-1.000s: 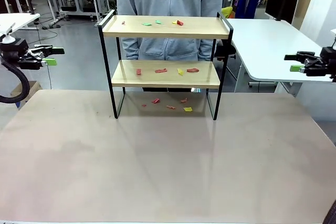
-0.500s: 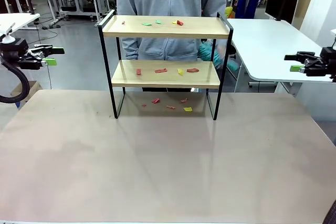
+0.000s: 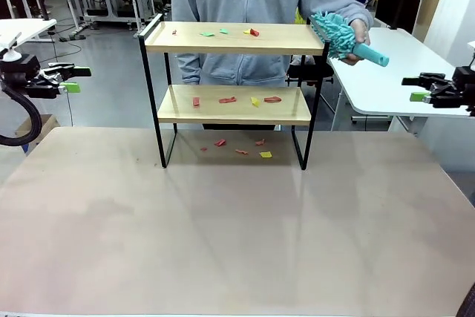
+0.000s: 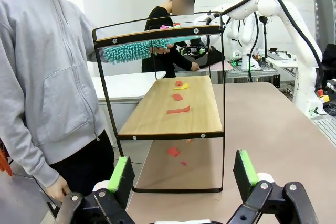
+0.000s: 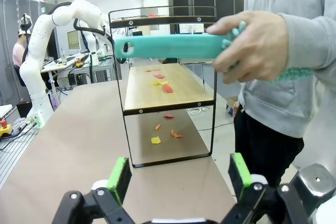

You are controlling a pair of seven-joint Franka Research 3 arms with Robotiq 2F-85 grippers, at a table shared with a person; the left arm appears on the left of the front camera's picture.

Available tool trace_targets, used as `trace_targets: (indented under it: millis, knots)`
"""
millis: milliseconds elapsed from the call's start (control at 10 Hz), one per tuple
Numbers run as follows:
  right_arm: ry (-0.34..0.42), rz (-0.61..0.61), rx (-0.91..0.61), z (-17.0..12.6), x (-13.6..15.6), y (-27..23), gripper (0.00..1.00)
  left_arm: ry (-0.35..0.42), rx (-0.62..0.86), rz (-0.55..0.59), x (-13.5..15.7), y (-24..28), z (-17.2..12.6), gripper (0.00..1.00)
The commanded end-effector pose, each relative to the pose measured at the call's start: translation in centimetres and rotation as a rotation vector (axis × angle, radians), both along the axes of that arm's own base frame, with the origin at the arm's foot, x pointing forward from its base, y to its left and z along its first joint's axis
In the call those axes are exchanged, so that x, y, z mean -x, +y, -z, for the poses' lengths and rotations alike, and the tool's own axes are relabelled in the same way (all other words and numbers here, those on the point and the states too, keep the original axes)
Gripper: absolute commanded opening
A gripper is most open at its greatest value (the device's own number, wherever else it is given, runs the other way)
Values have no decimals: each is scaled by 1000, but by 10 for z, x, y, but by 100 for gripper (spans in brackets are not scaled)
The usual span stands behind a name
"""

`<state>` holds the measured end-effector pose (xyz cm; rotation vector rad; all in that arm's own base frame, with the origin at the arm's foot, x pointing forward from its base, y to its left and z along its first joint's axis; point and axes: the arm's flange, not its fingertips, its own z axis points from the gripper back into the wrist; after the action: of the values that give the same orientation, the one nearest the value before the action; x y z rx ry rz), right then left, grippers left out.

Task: Clean the shelf.
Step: Pick up the Duster handed by the human.

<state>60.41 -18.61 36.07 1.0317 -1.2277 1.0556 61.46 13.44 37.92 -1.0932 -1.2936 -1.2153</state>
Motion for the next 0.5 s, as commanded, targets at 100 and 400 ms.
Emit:
trace_targets:
  millis: [100,400]
  knots:
    - [-4,5,4,-2,-1,0,100,-16,-7,3,0,1,-3,100]
    - [-4,5,4,-2,-1,0,100,-16,-7,3,0,1,-3,100]
